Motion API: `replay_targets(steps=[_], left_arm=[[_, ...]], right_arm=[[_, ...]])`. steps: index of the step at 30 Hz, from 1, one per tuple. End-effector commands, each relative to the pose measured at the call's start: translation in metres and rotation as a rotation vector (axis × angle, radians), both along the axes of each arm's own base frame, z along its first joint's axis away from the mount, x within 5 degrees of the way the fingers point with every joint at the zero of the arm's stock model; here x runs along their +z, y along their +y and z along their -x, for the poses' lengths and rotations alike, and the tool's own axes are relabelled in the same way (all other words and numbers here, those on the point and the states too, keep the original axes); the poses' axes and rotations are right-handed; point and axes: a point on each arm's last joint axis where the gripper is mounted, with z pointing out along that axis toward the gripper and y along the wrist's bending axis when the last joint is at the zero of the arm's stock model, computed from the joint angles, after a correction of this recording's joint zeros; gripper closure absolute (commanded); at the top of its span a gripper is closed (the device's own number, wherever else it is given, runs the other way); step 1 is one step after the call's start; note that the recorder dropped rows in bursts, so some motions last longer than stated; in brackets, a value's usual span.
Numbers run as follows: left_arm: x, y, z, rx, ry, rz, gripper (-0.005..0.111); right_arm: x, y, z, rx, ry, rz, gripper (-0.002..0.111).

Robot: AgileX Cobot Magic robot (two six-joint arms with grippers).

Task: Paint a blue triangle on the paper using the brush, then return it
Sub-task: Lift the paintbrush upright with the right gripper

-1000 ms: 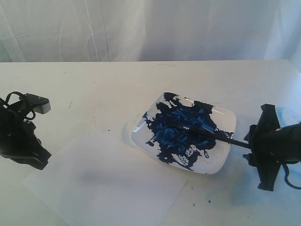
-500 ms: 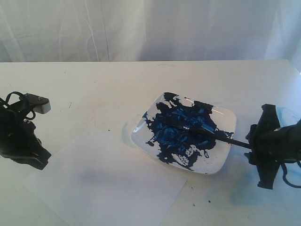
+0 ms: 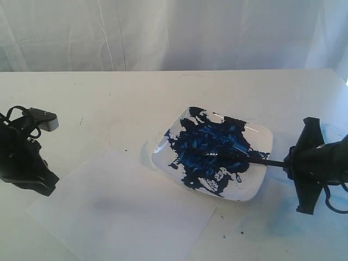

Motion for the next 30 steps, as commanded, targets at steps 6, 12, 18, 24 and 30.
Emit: replay_targets(steps=[6, 12, 18, 24, 30], left_arm=[[-0.001, -0.002, 0.003, -0.003, 0.018, 0.009, 0.107], [-0.001, -0.002, 0.003, -0.003, 0.018, 0.009, 0.107], [-0.001, -0.002, 0.003, -0.004, 0.02, 0.01, 0.107], [-0.001, -0.002, 0.003, -0.004, 0.02, 0.01, 0.107], [-0.001, -0.002, 0.003, -0.003, 0.018, 0.009, 0.107]], right_arm=[[0.057, -0.011, -0.009, -0.076, -0.353, 0.014, 0.108], [0.125, -0.02, -0.01, -0.007, -0.897, 0.281, 0.108], [0.182, -0.009, -0.002, 0.285, -1.167, 0.757, 0.108], [0.236, 0.011, -0.014, 0.809, -0.953, 1.098, 0.108], [0.266, 0.012, -0.018, 0.923, -0.892, 1.23, 0.108]])
